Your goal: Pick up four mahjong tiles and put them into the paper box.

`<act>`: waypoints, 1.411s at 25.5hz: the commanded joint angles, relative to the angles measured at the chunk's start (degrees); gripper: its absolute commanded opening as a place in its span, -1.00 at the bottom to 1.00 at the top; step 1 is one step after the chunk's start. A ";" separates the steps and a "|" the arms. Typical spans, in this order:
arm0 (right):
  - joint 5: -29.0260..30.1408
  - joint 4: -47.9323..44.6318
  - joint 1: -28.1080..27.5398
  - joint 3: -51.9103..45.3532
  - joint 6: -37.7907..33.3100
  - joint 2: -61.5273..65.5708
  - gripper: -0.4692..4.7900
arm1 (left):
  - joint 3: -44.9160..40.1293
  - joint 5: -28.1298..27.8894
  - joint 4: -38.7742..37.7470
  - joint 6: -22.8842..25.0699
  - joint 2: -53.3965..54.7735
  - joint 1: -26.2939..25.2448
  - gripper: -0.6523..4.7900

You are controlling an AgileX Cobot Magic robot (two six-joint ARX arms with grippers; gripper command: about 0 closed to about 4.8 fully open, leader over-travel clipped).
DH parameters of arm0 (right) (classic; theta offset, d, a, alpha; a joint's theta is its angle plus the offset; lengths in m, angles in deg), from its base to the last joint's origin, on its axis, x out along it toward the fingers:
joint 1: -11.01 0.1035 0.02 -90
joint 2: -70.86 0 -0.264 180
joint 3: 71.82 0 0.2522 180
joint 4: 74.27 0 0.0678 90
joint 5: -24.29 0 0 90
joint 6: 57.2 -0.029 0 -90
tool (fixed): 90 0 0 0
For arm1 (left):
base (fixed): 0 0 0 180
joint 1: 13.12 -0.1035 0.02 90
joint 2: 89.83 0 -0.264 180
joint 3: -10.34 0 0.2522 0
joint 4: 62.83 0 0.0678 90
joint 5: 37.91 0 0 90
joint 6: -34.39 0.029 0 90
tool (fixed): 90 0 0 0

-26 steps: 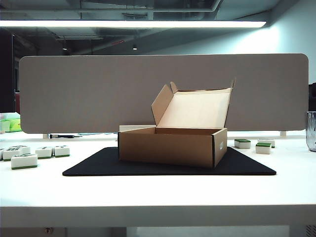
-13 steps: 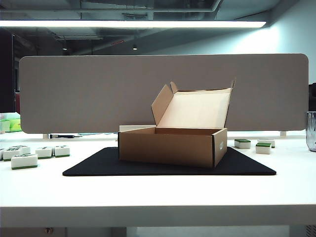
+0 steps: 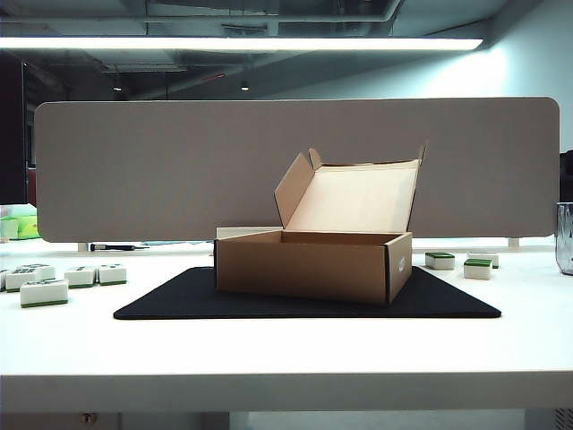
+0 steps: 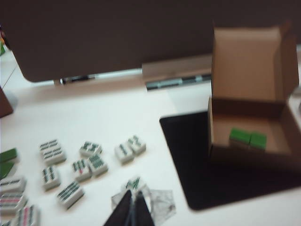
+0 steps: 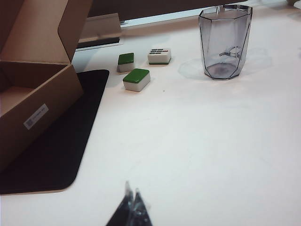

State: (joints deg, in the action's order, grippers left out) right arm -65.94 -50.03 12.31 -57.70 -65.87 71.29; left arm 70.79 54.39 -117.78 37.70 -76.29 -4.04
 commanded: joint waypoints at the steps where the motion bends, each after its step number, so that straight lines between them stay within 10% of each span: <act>1: -0.04 -0.02 0.00 -0.04 0.11 -0.37 -0.82 | -8.68 -0.11 12.72 -8.07 -1.77 -0.09 -0.78; 10: -0.04 -0.02 0.00 -0.04 0.11 -0.37 -0.82 | -27.82 -0.77 30.69 -10.86 -1.73 -0.09 -0.78; 36: -0.04 -0.02 0.00 -0.04 0.11 -0.37 -0.82 | -46.36 -6.19 31.91 -6.69 -1.77 -0.11 -0.78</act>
State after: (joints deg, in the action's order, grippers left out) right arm -65.94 -50.03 12.31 -57.70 -65.87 71.29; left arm 24.26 48.49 -86.11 30.73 -78.06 -4.06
